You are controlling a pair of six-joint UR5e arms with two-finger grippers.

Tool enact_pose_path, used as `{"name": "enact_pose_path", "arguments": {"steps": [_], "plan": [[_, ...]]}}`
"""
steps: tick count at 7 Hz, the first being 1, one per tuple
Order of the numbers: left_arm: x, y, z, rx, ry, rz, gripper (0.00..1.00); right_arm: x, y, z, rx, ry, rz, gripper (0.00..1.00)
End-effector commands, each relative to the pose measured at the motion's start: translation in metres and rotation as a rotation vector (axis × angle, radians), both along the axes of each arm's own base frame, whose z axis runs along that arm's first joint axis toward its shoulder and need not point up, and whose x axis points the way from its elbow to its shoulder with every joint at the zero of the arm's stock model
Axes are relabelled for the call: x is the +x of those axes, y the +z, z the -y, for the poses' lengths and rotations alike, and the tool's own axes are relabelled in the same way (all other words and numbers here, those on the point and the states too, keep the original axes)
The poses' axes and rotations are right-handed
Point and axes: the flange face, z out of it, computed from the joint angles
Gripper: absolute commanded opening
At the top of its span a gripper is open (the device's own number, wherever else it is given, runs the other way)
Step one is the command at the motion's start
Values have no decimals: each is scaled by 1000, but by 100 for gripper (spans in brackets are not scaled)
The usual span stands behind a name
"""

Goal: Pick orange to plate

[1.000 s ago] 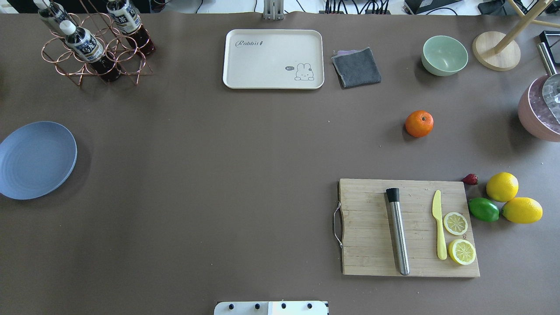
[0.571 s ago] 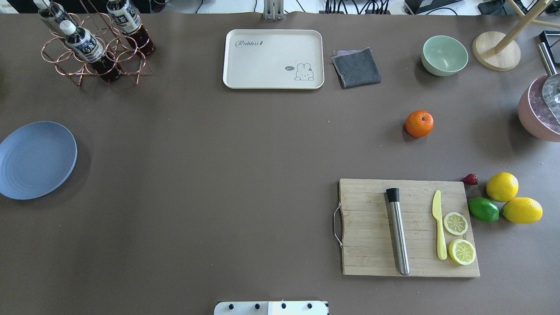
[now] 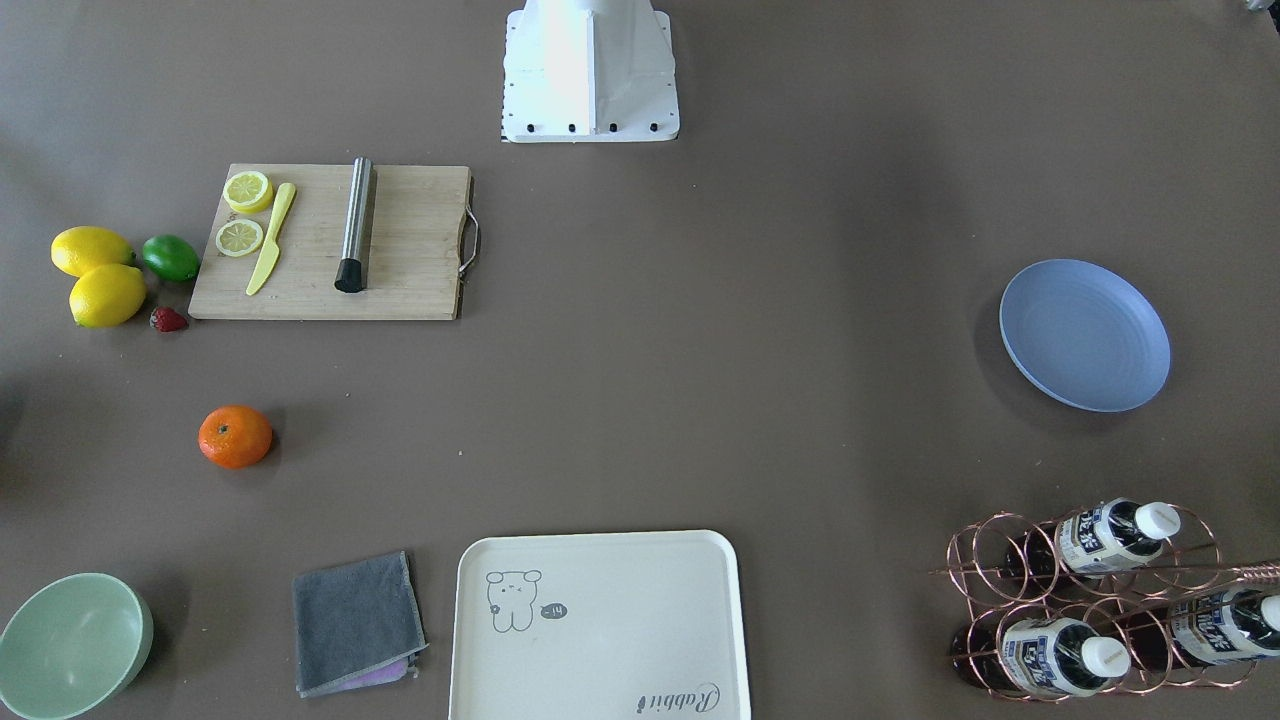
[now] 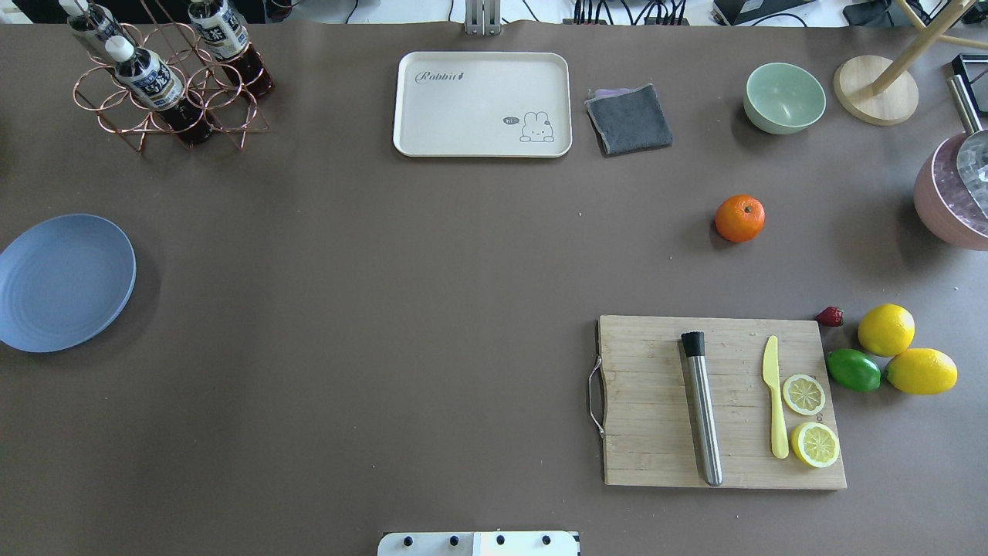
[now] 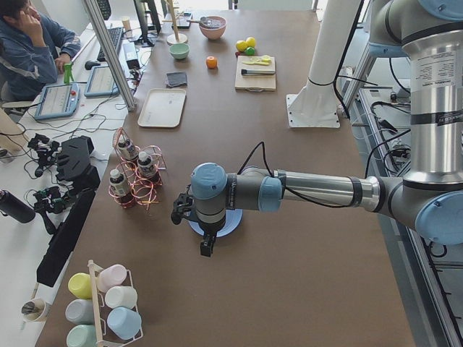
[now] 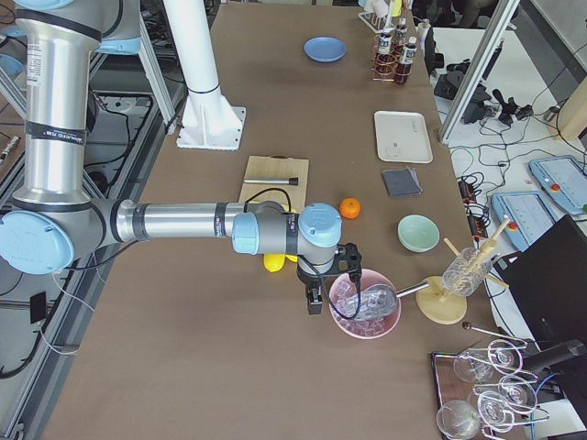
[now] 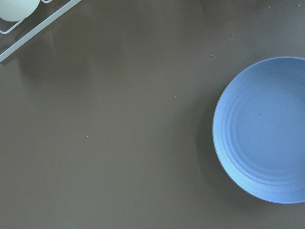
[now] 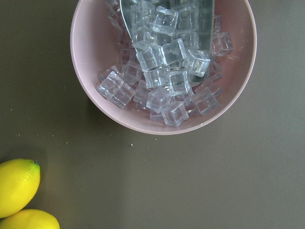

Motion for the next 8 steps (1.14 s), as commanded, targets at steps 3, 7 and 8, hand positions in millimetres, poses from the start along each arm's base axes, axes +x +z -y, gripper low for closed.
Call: {"name": "enact_pose_path", "arguments": {"steps": [3,7,8], "plan": [[2,-23,34,302,-4,7,98,0,0,0,1,0,0,100],[27,-10,42,257,32,-68,98,-7,-25,19,203,2,-16,100],[51,3,45,181,18,-87,97,-23,-32,23,124,89,2,100]]}}
